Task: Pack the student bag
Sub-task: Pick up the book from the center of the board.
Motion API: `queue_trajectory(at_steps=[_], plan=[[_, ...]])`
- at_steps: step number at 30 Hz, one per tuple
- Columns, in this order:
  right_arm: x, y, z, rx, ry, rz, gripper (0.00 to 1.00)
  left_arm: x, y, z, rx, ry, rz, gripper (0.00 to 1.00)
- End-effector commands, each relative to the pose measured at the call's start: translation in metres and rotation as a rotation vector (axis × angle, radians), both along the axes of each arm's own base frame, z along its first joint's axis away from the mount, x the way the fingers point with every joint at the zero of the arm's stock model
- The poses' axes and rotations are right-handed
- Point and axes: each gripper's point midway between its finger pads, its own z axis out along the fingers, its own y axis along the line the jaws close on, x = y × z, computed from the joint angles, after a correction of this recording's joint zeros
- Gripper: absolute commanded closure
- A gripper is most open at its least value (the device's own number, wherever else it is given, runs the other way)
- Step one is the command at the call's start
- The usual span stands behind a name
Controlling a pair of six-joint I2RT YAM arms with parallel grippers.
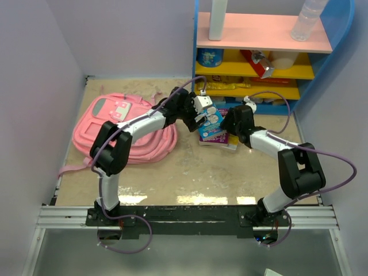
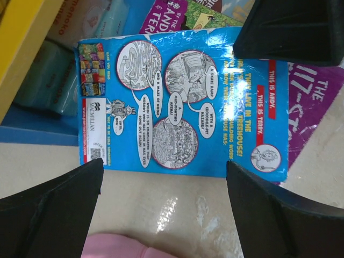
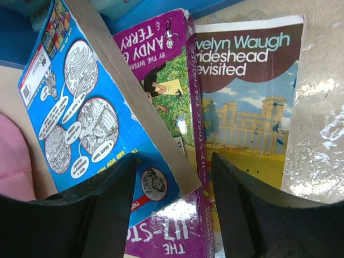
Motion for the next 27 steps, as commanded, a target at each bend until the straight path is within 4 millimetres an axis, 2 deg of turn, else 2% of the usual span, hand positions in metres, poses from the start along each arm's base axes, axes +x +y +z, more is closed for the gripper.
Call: queue_trajectory(at_steps=[1,6,8,9,11,12,16,17,19,27], plan=[[-0.02,-0.013,-0.018,0.063,0.058,-0.033,0.43,0.023,-0.015,0.009,-0.034,-0.069,0.049,0.0],[-0.03,-0.001,-0.023,0.178,0.064,-0.017,0.44,0.025,-0.021,-0.013,0.0,-0.077,0.043,0.0],[-0.03,0.003,-0.019,0.215,0.044,-0.02,0.43,0.022,-0.027,-0.017,0.003,-0.075,0.025,0.0],[-0.035,0.004,-0.024,0.227,0.053,-0.019,0.42,0.018,-0.03,-0.02,0.009,-0.074,-0.001,0.0],[-0.032,0.007,-0.015,0.263,0.009,-0.017,0.42,0.01,-0.037,-0.025,0.021,-0.075,-0.03,0.0],[-0.035,0.007,-0.017,0.272,0.006,-0.019,0.42,0.006,-0.04,-0.027,0.024,-0.075,-0.053,0.0],[-0.032,0.012,-0.001,0.319,-0.055,-0.006,0.41,-0.013,-0.054,-0.033,0.009,-0.035,-0.129,0.0],[-0.03,0.013,0.007,0.329,-0.085,0.0,0.41,-0.018,-0.058,-0.031,-0.007,-0.016,-0.151,0.0],[-0.03,0.012,0.01,0.332,-0.102,-0.005,0.41,-0.031,-0.065,-0.028,-0.036,0.013,-0.206,0.0],[-0.022,0.013,0.026,0.35,-0.186,0.0,0.42,-0.054,-0.076,-0.041,-0.03,0.086,-0.29,0.0]])
